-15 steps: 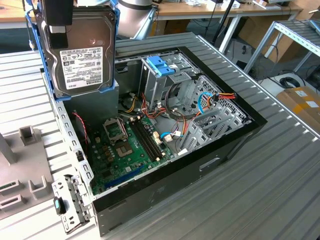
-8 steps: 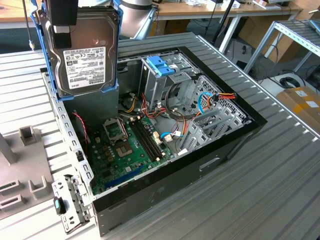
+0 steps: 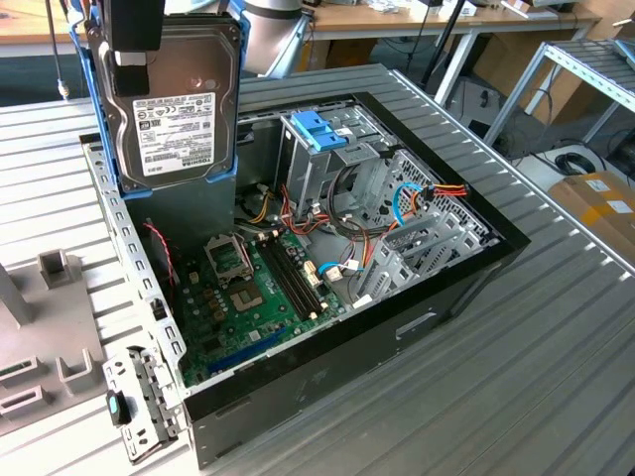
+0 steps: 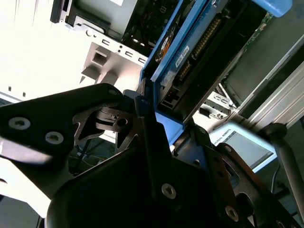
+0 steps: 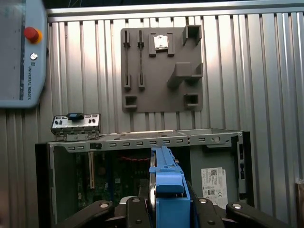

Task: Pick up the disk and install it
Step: 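Pick up the disk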

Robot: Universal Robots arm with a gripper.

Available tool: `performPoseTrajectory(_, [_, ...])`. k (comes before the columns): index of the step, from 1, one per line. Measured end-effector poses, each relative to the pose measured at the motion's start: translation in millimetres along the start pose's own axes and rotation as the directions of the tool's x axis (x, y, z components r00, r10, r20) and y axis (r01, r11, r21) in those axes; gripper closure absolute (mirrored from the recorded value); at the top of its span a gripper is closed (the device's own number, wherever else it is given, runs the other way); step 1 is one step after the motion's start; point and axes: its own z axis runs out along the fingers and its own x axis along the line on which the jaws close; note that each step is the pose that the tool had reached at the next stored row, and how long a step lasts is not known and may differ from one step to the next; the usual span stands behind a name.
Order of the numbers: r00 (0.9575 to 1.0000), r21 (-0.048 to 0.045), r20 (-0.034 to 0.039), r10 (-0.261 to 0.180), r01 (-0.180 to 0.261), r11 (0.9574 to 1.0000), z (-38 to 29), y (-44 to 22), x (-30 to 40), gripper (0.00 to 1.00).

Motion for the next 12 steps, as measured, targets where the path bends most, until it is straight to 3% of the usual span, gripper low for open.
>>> performPoseTrajectory(12, [1.0,0.0001,-0.0007,0.0,0.0,1.0,0.6,-7.4,-0.4,0.63])
